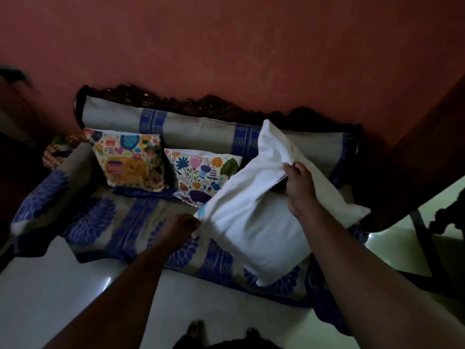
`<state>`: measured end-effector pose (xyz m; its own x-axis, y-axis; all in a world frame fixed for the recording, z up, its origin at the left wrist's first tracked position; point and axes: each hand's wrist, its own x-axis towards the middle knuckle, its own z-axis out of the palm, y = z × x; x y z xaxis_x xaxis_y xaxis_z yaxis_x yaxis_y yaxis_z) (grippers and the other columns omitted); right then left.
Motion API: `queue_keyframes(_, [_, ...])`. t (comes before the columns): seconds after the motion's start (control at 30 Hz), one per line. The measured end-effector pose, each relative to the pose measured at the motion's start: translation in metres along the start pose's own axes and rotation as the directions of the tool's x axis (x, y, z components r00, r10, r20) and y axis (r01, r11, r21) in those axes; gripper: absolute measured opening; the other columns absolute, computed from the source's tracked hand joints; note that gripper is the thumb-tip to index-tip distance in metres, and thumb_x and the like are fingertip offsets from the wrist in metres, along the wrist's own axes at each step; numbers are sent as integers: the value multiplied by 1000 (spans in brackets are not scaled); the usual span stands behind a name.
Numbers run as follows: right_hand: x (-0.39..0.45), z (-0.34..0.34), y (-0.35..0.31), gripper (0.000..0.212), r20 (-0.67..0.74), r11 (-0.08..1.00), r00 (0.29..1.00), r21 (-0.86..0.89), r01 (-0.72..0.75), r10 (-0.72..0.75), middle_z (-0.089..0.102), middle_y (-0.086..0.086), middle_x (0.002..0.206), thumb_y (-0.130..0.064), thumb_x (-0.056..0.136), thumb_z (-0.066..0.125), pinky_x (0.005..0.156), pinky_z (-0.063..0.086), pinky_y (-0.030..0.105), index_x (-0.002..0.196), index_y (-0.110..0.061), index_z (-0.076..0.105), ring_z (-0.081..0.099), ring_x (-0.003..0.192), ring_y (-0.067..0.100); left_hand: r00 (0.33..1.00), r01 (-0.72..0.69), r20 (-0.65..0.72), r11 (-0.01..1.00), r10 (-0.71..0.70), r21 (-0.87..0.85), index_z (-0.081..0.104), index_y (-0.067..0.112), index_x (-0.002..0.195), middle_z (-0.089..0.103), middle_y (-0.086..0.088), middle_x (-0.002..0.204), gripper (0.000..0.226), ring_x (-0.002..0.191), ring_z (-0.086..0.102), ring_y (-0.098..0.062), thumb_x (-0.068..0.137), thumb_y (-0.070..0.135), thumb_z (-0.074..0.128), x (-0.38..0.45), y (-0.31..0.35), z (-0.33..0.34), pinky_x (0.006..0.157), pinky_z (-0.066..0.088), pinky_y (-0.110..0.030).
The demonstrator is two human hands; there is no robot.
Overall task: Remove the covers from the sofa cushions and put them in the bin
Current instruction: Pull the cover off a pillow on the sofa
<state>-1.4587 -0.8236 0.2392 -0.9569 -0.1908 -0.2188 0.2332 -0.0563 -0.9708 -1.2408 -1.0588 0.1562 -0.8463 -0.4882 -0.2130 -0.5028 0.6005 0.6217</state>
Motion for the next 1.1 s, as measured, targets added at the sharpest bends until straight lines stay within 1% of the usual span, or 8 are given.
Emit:
queue_keyframes(0.17, [-5,-24,5,24,8,987,997,139,-83,83,69,11,115,-21,95,64,83,58,48,116,-11,66,66,105,30,997,-52,48,995,56,-86,42,18,145,55,-4,132,76,110,63,-24,83,39,80,9,18,1,68,46,-17])
queue_keyframes(0.3, [-11,-36,13,25,-93,982,990,169,-88,104,68,10,116,-26,94,65,85,58,47,117,-16,65,65,105,29,999,1,45,977,9,-211,58,15,126,66,-2,98,53,88,70,-28,84,42,76,17,15,-1,55,43,-19])
queue_keyframes(0.5, [-6,-55,22,41,-294,993,954,-83,-79,52,60,23,121,-33,99,57,82,58,48,129,-5,55,63,106,40,986,21,163,949,33,-314,69,10,104,63,13,64,15,47,55,9,91,15,74,15,30,-20,46,39,-9])
queue_keyframes(0.67, [-29,-53,58,35,-358,966,921,-138,-217,156,67,15,108,-47,95,58,80,60,56,114,-18,57,68,96,38,989,34,141,835,53,-549,73,29,100,75,2,91,12,84,69,-4,91,34,68,8,51,-28,78,55,-31])
queue_keyframes(0.73, [-59,-30,71,21,-259,901,965,-426,-77,-40,65,2,95,-45,99,52,77,59,39,105,-25,56,66,87,25,989,42,138,828,44,-560,75,27,103,75,-1,98,20,93,70,-14,91,40,66,6,58,-29,81,57,-33])
queue_keyframes(0.83, [-107,21,81,21,196,683,922,-624,379,-333,60,-9,91,-43,100,53,72,44,14,100,-22,60,57,83,9,991,31,132,881,36,-473,74,24,87,74,3,83,12,76,70,-7,91,34,68,3,70,-23,69,55,-29])
queue_keyframes(0.93, [-127,57,98,43,499,477,804,-648,594,-323,66,3,109,-51,98,46,85,49,31,118,-18,65,59,99,18,988,1,149,942,52,-337,76,15,87,76,-5,85,32,84,72,-21,73,41,62,1,71,-18,79,58,-41])
queue_keyframes(1.1, [-136,68,119,56,584,390,777,-675,626,-236,64,5,105,-61,96,39,82,48,38,113,-16,68,58,98,25,995,35,95,994,-25,-103,68,6,81,68,-14,80,31,79,66,-26,88,36,64,-1,62,-35,70,51,-37])
